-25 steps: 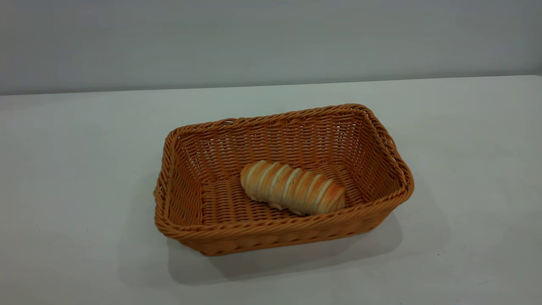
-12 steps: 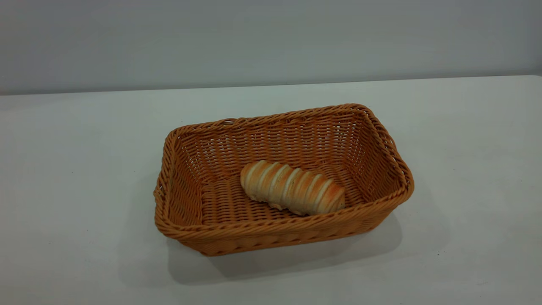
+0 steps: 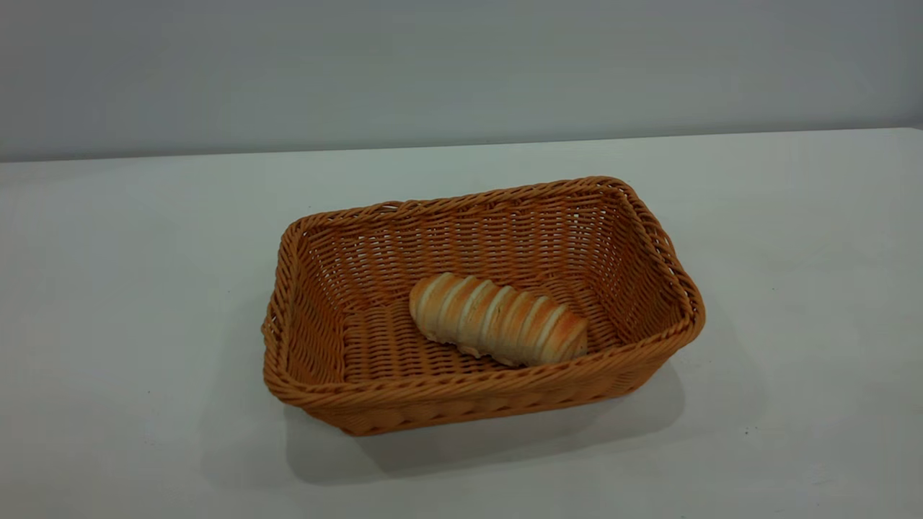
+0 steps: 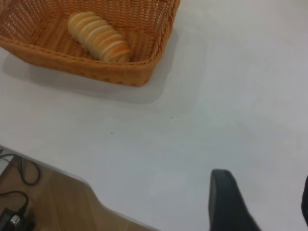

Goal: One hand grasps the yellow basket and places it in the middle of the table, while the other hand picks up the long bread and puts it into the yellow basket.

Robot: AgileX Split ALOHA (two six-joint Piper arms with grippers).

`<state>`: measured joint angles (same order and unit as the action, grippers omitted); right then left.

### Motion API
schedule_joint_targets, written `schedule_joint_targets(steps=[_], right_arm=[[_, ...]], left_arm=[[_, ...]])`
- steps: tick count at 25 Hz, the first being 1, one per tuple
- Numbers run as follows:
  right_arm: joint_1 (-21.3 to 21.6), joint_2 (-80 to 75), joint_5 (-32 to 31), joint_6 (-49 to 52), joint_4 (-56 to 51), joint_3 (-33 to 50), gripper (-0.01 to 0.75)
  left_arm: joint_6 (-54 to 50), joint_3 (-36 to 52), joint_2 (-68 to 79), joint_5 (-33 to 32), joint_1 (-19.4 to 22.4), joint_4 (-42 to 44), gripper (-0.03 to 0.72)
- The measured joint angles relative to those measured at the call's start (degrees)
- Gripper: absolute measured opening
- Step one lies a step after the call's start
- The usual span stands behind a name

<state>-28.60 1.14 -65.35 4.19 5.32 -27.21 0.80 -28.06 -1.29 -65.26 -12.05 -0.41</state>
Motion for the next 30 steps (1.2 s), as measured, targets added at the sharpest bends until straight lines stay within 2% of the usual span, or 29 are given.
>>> schedule_joint_targets(steps=[4, 6, 10, 12, 16, 19, 30], right_arm=[[2.0, 0.0, 0.0, 0.0, 0.0, 0.0, 0.413], [5.3, 0.0, 0.0, 0.0, 0.0, 0.0, 0.413], [15.4, 0.0, 0.0, 0.0, 0.0, 0.0, 0.413], [20.1, 0.0, 0.0, 0.0, 0.0, 0.0, 0.413], [25.8, 0.0, 0.0, 0.0, 0.0, 0.0, 0.413], [28.0, 0.0, 0.0, 0.0, 0.0, 0.0, 0.413], [28.2, 0.0, 0.0, 0.0, -0.1, 0.0, 0.413]], left_arm=[[0.0, 0.0, 0.0, 0.0, 1.8, 0.0, 0.536], [0.0, 0.0, 0.0, 0.0, 4.1, 0.0, 0.536], [0.0, 0.0, 0.0, 0.0, 8.5, 0.0, 0.536], [0.0, 0.0, 0.0, 0.0, 9.5, 0.0, 0.536], [0.0, 0.0, 0.0, 0.0, 9.6, 0.0, 0.536], [0.1, 0.0, 0.0, 0.0, 9.6, 0.0, 0.536], [0.1, 0.0, 0.0, 0.0, 9.6, 0.0, 0.536]])
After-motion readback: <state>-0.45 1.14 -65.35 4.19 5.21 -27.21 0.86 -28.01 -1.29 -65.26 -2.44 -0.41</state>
